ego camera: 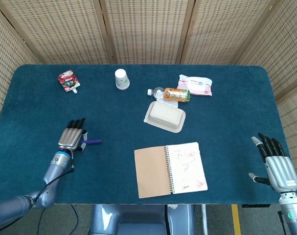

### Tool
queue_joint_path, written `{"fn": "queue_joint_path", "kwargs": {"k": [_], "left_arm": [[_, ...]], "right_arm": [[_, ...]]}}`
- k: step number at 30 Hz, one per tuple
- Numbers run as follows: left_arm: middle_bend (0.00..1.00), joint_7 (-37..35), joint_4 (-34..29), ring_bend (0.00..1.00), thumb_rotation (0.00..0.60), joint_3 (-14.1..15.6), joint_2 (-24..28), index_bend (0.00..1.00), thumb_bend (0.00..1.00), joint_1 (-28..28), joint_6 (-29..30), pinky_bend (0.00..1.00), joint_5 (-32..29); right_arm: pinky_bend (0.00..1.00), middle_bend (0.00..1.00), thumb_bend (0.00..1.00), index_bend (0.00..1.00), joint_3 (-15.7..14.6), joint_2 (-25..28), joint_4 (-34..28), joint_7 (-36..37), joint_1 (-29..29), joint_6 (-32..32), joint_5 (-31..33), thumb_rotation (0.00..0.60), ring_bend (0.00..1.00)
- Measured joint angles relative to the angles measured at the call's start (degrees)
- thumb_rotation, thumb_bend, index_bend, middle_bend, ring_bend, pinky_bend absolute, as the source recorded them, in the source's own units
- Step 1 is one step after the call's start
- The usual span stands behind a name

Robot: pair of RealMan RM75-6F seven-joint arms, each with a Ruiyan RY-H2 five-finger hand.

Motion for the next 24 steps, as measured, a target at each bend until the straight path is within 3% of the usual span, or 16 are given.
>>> {"fn": "queue_joint_path", "kwargs": {"k": [7,12,20,24], "left_arm": [[0.0,-4.45,-2.52,0.0,0.6,-1.0,2.08,0.69,0.51,0.72,0.17,0.0,1.46],[0.0,-12.51,-6.45,0.0,0.6,-2.35,4.78,0.69,0.51,1.81,-0.54,0.0,3.71],[0.0,-36.6,-9.53,0.0,0.6,-3.52,6.6,0.7,0.51,4.43,0.48,0.0,16.01],[0.0,-49.32,-9.13,0.0,0.6,-3.79,5.38,0.69,0.51,4.79,2.85,0.0,23.56]], "right_arm": [[0.0,0.0,0.0,0.0,-0.04,-0.15,0.03,-0.25,0.05,-0.08,-0.03,0.6,0.0],[0.0,0.0,0.0,0.0,-0.08,-0.3,0.02,-0.14,0.11,-0.1,-0.16,0.6,0.0],[0.0,0.0,0.0,0.01,-0.04,-0.19,0.42,4.77,0.78,-0.51,-1.38,0.6,0.0],[0.0,0.0,0.0,0.07,0.19,0.91,0.1,9.67,1.86,-1.39,-2.44,0.6,0.0]]}}
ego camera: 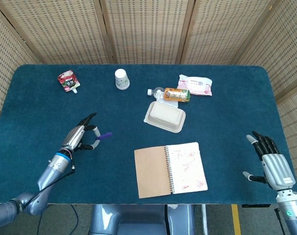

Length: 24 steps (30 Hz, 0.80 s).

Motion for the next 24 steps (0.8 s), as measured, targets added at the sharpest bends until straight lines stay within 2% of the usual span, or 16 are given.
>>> {"fn": "queue_joint_path", "kwargs": {"k": [4,10,16,24], "left_arm": [[0.0,-7.7,0.63,0.0,0.6,-1.12,-4.61,0.69,0.51,-1.03,2.71,0.0,5.32],[0.0,-9.99,0.73,0.0,0.6,-3.1,-11.07,0.7,0.5,-4.5,3.88,0.0,5.33],[0.0,-8.88,-0.81,0.0,0.6,-4.4,-12.33,0.7,0.5,-7.1,2.13,0.0,3.98],[0.0,-4.65,-3.47,0.0,0.6,-5.93,-12.84,0.7,0.5,-9.45,1.47,0.0,2.62]], "right_arm": [[0.0,0.0,0.0,0.13,1.07,3.85,-2.8,7.69,2.52,-1.62,-1.68,0.6,0.0],[0.0,0.0,0.02,0.24,3.24,8.51,-8.28,11.75,6.82,-5.28,-2.4,0.6,0.0],[0.0,0.0,0.15,0.3,5.13,10.43,-12.36,13.54,10.79,-9.47,-1.58,0.6,0.0],[0.0,0.0,0.27,0.35,7.15,10.65,-16.21,12.65,15.13,-14.57,1.23,0.6,0.0]]}}
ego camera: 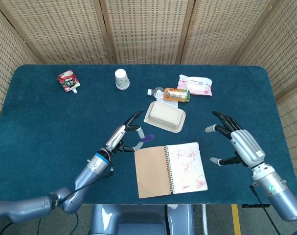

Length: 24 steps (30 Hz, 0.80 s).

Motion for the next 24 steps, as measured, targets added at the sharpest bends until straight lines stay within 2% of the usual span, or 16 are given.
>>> {"fn": "queue_joint_path", "kwargs": {"k": [13,24], "left_arm": [[0.0,7.18,-2.84,0.0,0.6,-1.33,-1.33,0.7,0.51,-2.32,0.01,0.0,-4.02],[0.0,9.88,-2.06,0.0,0.6,-0.89,-3.29,0.7,0.51,-3.47,-0.31,0.0,-5.73]], "right_arm": [[0.0,0.0,0.41,0.42,4.89,-2.96,-6.55,-10.1,8.16,-7.12,12.5,0.6,0.0],[0.0,0.0,0.47,0.45,5.56,-6.56,-7.77,-15.23,12.07,-10.21,19.77,0.6,0.0]]}}
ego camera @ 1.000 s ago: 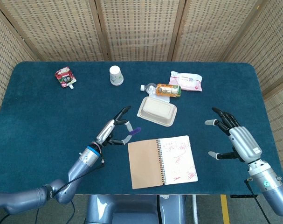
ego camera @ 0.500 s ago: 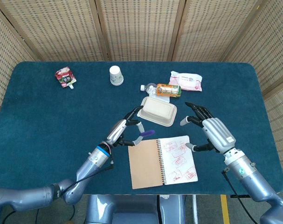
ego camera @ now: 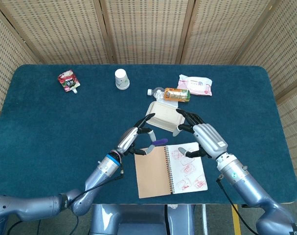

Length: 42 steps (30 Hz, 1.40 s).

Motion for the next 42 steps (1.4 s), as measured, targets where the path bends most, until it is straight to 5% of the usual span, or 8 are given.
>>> {"fn": "queue_joint_path", "kwargs": {"k": [42], "left_arm": [[0.0,1.0,2.39,0.0,0.6,1.45,-1.97,0.7,0.51,-0.38,-0.05,0.0,-0.91]], "right_arm": [[0.0,0.0,0.53,0.52,-1.79,-9.36,3.49,-6.96,3.47,0.74,5.32,0.6,0.0]]}}
